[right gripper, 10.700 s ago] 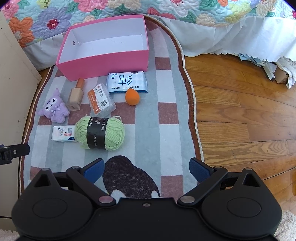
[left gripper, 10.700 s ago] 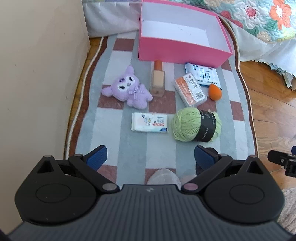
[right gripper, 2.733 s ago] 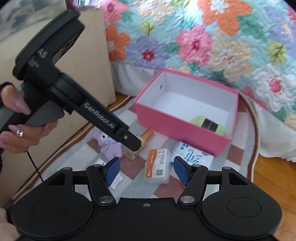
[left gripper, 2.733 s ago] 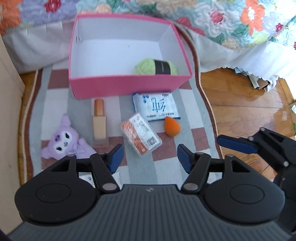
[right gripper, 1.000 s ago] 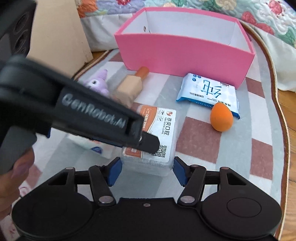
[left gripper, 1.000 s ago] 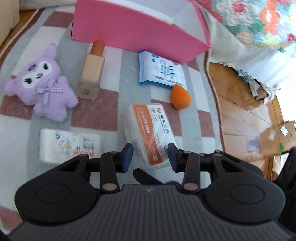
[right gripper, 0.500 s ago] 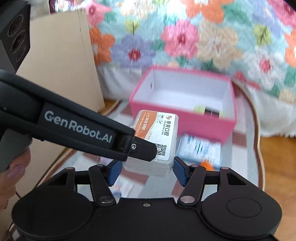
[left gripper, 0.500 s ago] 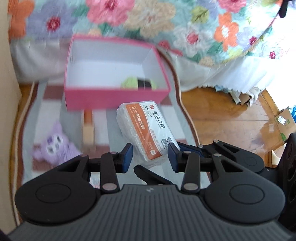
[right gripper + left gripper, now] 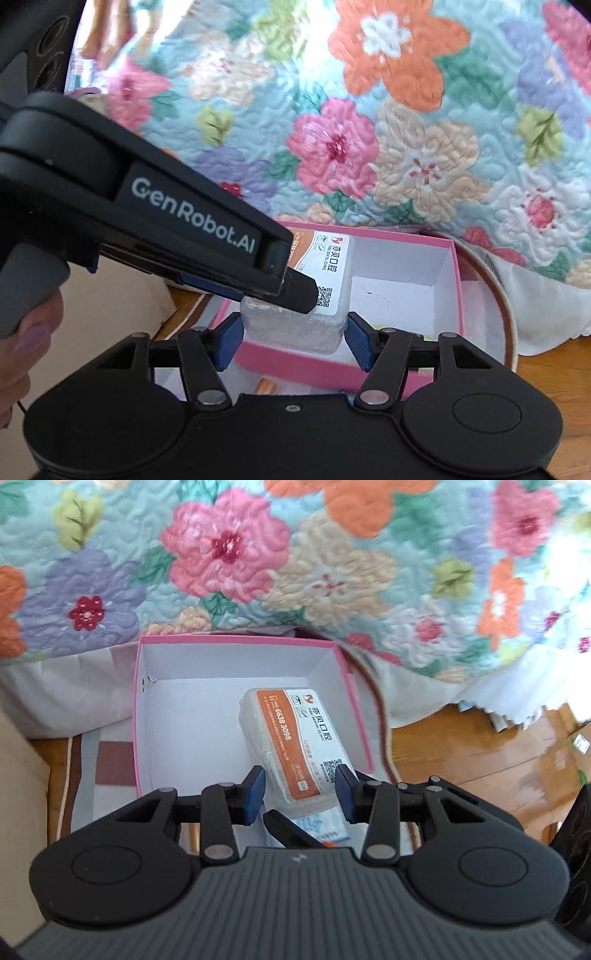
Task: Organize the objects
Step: 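Carry the mask package into the pink box beside the yarn, then open both grippers and withdraw from the pink box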
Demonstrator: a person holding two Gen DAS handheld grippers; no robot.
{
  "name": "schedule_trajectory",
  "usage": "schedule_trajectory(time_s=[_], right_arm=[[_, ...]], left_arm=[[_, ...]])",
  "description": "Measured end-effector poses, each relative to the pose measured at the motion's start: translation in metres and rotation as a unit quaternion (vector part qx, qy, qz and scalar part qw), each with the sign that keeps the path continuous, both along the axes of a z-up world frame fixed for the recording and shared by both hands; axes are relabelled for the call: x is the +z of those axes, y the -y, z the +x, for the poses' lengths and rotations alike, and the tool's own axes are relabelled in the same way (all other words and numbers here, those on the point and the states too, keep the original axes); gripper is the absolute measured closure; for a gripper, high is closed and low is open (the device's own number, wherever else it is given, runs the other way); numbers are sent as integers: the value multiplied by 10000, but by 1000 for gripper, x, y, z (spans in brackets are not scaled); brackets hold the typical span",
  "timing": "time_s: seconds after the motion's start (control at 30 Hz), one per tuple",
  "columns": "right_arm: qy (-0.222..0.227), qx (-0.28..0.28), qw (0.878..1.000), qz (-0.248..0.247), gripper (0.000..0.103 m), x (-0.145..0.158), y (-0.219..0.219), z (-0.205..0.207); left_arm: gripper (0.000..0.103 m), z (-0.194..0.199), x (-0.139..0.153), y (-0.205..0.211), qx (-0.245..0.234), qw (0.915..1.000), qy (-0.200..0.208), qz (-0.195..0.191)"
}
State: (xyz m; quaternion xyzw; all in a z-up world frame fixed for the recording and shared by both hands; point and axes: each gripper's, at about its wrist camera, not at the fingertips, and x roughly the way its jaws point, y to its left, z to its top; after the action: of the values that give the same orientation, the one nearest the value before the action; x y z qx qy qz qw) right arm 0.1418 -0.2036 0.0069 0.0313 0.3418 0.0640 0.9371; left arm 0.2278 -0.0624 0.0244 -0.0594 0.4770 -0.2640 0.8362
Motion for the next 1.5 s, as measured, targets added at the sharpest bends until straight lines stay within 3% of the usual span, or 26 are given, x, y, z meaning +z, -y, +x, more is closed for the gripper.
schedule_trajectory(time_s=[0.13, 0.23, 0.5, 0.87, 1.0, 1.13, 1.3, 1.5], right_arm=[[-523, -143, 9978, 377, 38, -31, 13, 49], [-790, -197, 9965, 193, 38, -61, 16, 75], [-1528, -349, 9869, 382, 38, -119, 19, 114], [-1806, -109, 9830, 313, 35, -138, 4, 122], [-1715, -121, 9845, 340, 27, -131, 3, 112], [-1454, -32, 9893, 146, 27, -113, 6, 103], [-1166, 105, 9931, -29, 27, -67, 15, 74], [-887, 167, 9957, -205, 27, -9, 29, 35]], left_arm=[[64, 50, -34, 18, 11, 9989, -365, 309], [64, 77, -66, 28, 44, 9971, -687, 317], [64, 107, -137, 25, 303, 9923, -1195, 137], [64, 114, -159, 18, 477, 9899, -1332, 69], [62, 107, -152, 17, 570, 9910, -1183, 249], [61, 93, -130, 15, 551, 9932, -984, 287], [55, 70, -85, 9, 377, 9960, -744, 315], [49, 42, -28, 16, 38, 9974, -385, 614]])
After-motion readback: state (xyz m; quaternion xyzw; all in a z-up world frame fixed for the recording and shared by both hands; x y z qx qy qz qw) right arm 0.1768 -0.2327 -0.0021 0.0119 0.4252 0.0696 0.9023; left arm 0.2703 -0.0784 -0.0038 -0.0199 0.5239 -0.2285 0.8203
